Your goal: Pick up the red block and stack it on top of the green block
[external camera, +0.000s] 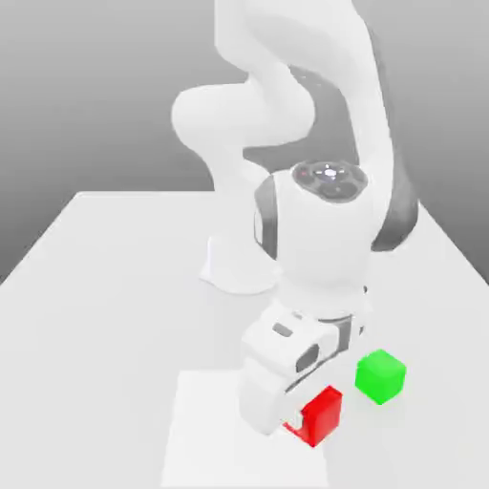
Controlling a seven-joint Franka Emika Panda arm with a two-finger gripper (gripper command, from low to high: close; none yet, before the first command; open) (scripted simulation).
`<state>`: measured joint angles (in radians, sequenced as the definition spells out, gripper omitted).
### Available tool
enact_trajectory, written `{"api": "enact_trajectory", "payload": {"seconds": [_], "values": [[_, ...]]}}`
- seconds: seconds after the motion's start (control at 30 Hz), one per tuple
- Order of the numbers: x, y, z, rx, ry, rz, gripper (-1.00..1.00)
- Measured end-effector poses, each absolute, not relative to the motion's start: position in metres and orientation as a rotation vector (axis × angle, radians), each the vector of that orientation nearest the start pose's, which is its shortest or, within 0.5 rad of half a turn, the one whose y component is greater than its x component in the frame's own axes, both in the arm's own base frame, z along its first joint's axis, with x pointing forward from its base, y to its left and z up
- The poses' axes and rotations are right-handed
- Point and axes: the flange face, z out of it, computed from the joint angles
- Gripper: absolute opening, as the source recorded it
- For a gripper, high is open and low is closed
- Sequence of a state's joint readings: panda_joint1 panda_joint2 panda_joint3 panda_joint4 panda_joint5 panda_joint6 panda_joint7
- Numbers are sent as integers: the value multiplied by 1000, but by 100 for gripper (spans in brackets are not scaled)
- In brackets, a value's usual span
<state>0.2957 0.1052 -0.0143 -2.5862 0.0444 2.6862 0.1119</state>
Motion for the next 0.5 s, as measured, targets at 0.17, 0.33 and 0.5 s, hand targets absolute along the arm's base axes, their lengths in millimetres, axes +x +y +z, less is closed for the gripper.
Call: {"api": "enact_trajectory", "payload": {"seconds": [0.17, 0.33, 0.5], "values": [[341, 200, 243, -3061, -664, 9, -100], [326, 205, 208, -3055, -732, 3, -100], [324, 203, 182, -3056, -732, 2, 100]]}}
